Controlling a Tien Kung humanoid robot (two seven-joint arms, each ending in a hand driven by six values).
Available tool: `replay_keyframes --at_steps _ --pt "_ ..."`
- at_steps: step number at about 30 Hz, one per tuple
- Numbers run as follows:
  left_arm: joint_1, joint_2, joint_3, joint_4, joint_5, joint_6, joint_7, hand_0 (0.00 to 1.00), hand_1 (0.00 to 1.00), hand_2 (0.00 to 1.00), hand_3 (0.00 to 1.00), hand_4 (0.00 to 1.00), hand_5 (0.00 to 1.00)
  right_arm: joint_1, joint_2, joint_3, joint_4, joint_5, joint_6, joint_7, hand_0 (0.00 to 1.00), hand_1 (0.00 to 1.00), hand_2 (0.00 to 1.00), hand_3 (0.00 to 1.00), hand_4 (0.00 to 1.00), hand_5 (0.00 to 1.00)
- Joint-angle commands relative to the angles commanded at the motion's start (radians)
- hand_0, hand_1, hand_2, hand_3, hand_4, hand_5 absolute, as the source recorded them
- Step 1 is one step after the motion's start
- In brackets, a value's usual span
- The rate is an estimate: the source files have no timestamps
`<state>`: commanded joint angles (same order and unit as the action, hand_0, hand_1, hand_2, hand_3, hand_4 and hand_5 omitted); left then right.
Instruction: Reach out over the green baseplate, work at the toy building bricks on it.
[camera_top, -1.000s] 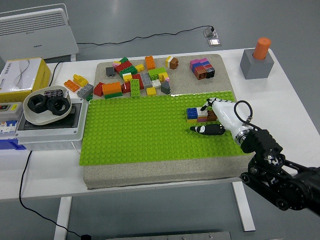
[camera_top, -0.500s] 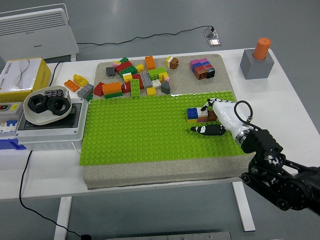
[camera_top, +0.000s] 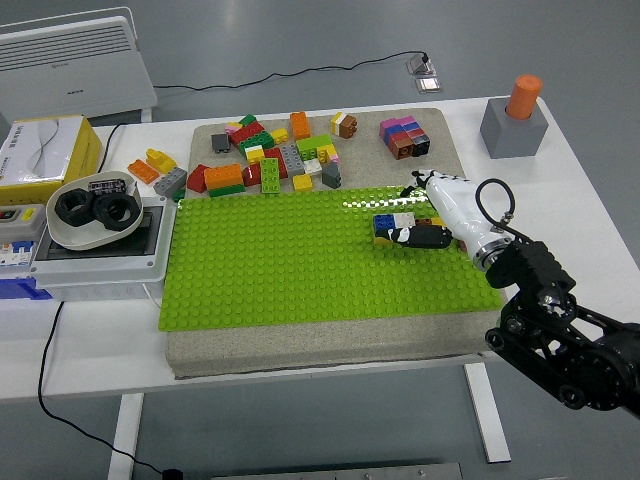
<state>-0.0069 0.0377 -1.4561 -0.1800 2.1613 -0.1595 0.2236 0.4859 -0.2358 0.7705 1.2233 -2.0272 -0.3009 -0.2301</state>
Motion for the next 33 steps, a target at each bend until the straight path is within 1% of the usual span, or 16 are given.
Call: replay_keyframes --at_steps 6,9,12,13,14,16,18,19,23,24,25,27,33 --pt "-0.006 0.006 -0.009 0.0 0.01 0.005 -0.002 0.725 0.323 0.351 0.575 0.446 0.214 -0.063 -0.02 0.084 0.089 0.043 -0.03 0.028 0.816 0.841 0.902 0.646 0.998 0.644" --pt "-0.009 0.007 -0.009 0.0 0.008 0.009 -0.003 0.724 0.322 0.351 0.575 0.443 0.212 -0.118 -0.037 0.121 0.147 0.098 -0.068 0.062 0.811 0.827 0.893 0.643 0.998 0.641" --pt "-0.01 0.008 -0.01 0.0 0.009 0.013 -0.003 0.724 0.322 0.351 0.575 0.443 0.212 -0.188 -0.044 0.154 0.216 0.167 -0.127 0.121 0.811 0.827 0.893 0.643 0.998 0.641" --pt "-0.011 0.009 -0.01 0.0 0.009 0.013 -0.003 0.724 0.322 0.35 0.574 0.442 0.212 -0.205 -0.044 0.163 0.229 0.186 -0.142 0.138 0.761 0.747 0.815 0.572 0.995 0.61" --pt "-0.011 0.009 -0.009 0.0 0.009 0.014 -0.004 0.724 0.322 0.35 0.574 0.442 0.212 -0.222 -0.042 0.175 0.239 0.206 -0.156 0.156 0.761 0.747 0.815 0.572 0.995 0.61" --pt "-0.013 0.011 -0.006 0.0 0.009 0.016 -0.004 0.724 0.322 0.35 0.574 0.442 0.212 -0.25 -0.04 0.205 0.248 0.249 -0.173 0.195 0.761 0.747 0.815 0.572 0.995 0.61" --pt "-0.016 0.014 0.0 0.0 0.011 0.018 -0.007 0.724 0.322 0.35 0.574 0.442 0.212 -0.271 -0.041 0.252 0.247 0.313 -0.182 0.249 0.761 0.747 0.815 0.572 0.995 0.61" --pt "-0.018 0.015 0.003 0.0 0.011 0.019 -0.008 0.723 0.318 0.35 0.574 0.442 0.209 -0.276 -0.043 0.271 0.246 0.341 -0.181 0.271 0.708 0.692 0.719 0.436 0.998 0.623" --pt "-0.02 0.021 0.018 0.0 0.001 0.021 -0.014 0.723 0.318 0.35 0.574 0.442 0.209 -0.288 -0.055 0.354 0.236 0.477 -0.174 0.368 0.708 0.692 0.719 0.436 0.998 0.623" --pt "-0.02 0.022 0.022 0.0 -0.005 0.021 -0.016 0.723 0.318 0.35 0.574 0.442 0.209 -0.29 -0.056 0.369 0.233 0.51 -0.173 0.388 0.708 0.692 0.719 0.436 0.998 0.623" --pt "-0.02 0.023 0.027 0.0 -0.013 0.022 -0.017 0.723 0.318 0.35 0.574 0.439 0.2 -0.291 -0.057 0.381 0.232 0.544 -0.173 0.407 0.698 0.676 0.695 0.42 0.998 0.614" --pt "-0.019 0.025 0.041 0.0 -0.04 0.025 -0.02 0.723 0.318 0.35 0.574 0.439 0.2 -0.295 -0.056 0.409 0.227 0.615 -0.173 0.447 0.698 0.676 0.695 0.42 0.998 0.614" --pt "-0.019 0.02 0.056 0.0 -0.073 0.031 -0.023 0.722 0.322 0.35 0.574 0.437 0.196 -0.309 -0.047 0.455 0.209 0.783 -0.171 0.505 0.684 0.661 0.684 0.415 0.996 0.609"
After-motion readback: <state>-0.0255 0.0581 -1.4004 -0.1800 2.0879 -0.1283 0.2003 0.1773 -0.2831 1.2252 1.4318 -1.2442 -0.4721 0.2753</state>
